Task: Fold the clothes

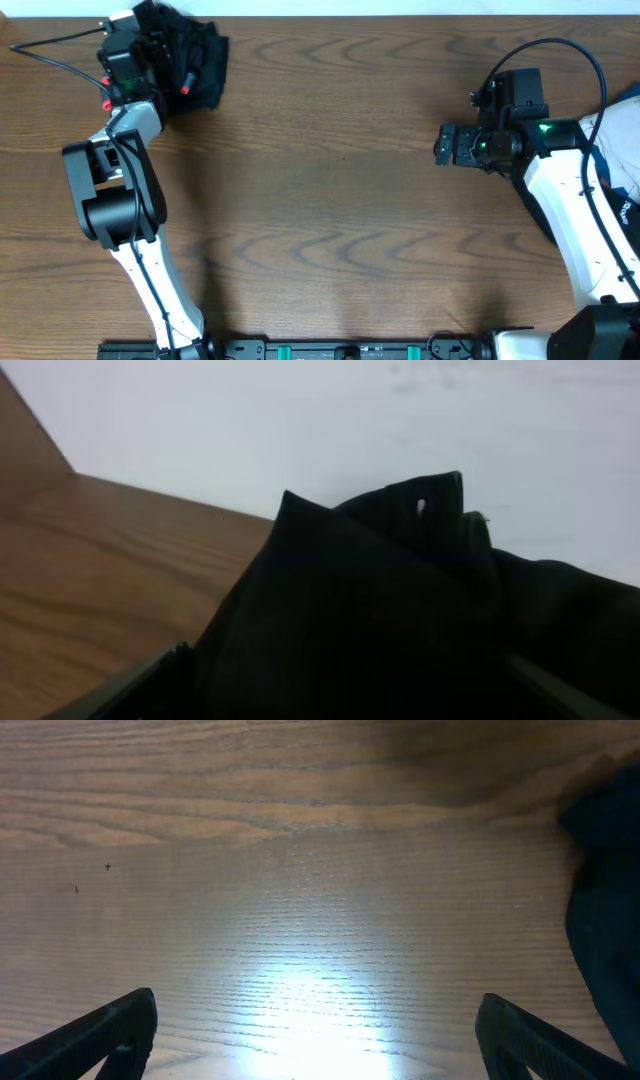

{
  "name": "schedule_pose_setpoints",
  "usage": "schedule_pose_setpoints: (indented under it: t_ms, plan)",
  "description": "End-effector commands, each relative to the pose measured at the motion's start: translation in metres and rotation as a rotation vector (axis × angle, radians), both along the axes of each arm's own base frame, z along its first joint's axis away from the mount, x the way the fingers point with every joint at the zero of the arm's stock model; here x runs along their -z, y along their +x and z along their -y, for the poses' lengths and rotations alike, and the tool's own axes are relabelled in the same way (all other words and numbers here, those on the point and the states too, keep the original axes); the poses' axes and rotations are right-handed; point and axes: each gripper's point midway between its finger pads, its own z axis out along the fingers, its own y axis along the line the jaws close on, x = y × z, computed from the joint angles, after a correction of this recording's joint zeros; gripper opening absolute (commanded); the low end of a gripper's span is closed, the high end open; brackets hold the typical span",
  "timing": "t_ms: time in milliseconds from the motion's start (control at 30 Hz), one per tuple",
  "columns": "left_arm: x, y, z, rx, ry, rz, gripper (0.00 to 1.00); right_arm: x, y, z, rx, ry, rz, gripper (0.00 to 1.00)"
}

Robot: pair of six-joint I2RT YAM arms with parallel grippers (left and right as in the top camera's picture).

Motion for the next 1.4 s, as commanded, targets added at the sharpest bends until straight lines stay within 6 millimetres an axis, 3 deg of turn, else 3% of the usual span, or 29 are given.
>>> schedule_pose_setpoints:
  t_ms: [0, 200, 267, 333, 433, 600, 733, 933, 1000, 1067, 1133, 1233, 1367]
  plan:
    - [-0.018, -0.005, -0.017, -0.042, 0.042, 0.02, 0.87, -0.013, 0.003, 0.002, -0.005, -0.008, 0.035, 0.99]
    - [-0.159, -0.002, 0.016, 0.004, 0.113, 0.347, 0.87, -0.013, 0.004, 0.002, -0.005, -0.008, 0.037, 0.99]
    - [-0.194, -0.008, 0.025, 0.015, 0.126, 0.422, 0.88, -0.013, 0.004, 0.002, -0.005, -0.007, 0.04, 0.99]
    - [-0.212, -0.012, 0.029, 0.019, 0.134, 0.462, 0.88, -0.014, 0.005, 0.002, -0.005, -0.007, 0.042, 0.99]
    - [-0.207, -0.011, 0.028, 0.017, 0.131, 0.448, 0.88, -0.014, 0.005, 0.002, -0.006, -0.007, 0.041, 0.99]
    - [-0.155, 0.001, 0.022, 0.015, 0.112, 0.35, 0.88, -0.013, 0.004, 0.003, -0.005, -0.008, 0.04, 0.99]
    - [-0.088, 0.01, 0.013, 0.005, 0.091, 0.244, 0.88, -0.012, 0.001, 0.003, -0.005, -0.009, 0.027, 0.99]
    - [0.036, 0.006, 0.001, -0.01, 0.04, 0.007, 0.91, -0.008, -0.003, 0.003, -0.005, -0.01, 0.007, 0.99]
    - [0.055, 0.002, -0.001, -0.012, 0.033, -0.037, 0.91, -0.007, -0.004, 0.003, -0.005, -0.011, 0.001, 0.99]
    - [0.057, 0.001, -0.002, -0.005, 0.054, -0.051, 0.92, -0.007, -0.005, 0.003, -0.005, -0.011, -0.002, 0.99]
    - [0.036, 0.006, -0.003, -0.001, 0.085, -0.001, 0.92, -0.007, -0.005, 0.003, -0.005, -0.011, -0.002, 0.99]
    - [-0.021, 0.01, -0.003, -0.004, 0.117, 0.119, 0.92, -0.007, -0.004, 0.003, -0.005, -0.011, 0.001, 0.99]
    - [-0.116, 0.005, -0.002, -0.013, 0.162, 0.31, 0.92, -0.007, -0.004, 0.003, -0.005, -0.011, 0.003, 0.99]
